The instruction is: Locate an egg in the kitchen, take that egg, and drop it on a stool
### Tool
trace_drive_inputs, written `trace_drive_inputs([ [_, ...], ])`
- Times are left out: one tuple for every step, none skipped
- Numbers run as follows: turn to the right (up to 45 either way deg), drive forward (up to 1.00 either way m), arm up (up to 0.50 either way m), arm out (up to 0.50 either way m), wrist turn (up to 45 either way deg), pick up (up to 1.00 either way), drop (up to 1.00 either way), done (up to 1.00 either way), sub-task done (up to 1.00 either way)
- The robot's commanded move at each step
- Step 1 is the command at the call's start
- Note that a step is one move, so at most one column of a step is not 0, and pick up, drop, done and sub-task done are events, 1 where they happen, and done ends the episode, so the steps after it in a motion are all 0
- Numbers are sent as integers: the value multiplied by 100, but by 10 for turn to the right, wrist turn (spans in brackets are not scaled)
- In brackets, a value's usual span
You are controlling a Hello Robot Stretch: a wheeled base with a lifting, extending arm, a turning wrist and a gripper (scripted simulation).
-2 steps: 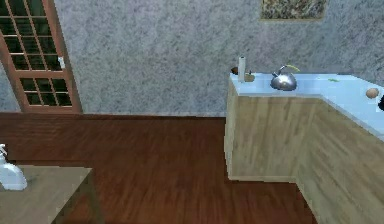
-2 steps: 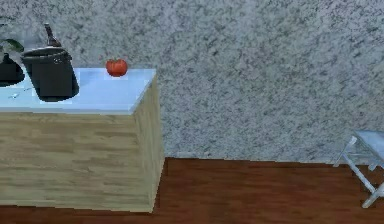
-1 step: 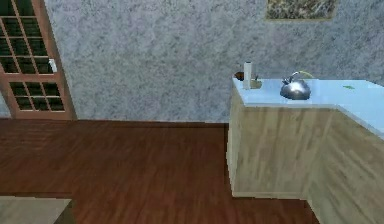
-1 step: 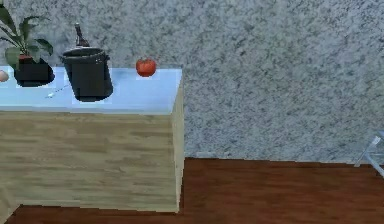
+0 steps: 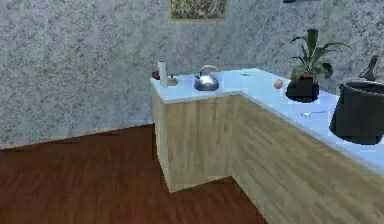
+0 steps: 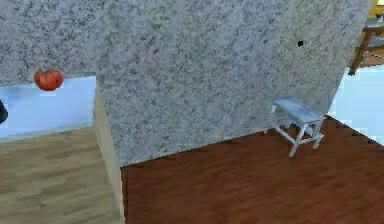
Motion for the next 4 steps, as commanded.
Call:
trace_drive_inputs([
  [0, 85, 0, 0, 0, 0, 0, 0, 0],
  [-420, 0, 0, 0, 0, 0, 0, 0, 0],
  [-60, 0, 0, 0, 0, 0, 0, 0, 0],
  [450, 0, 0, 0, 0, 0, 0, 0, 0],
])
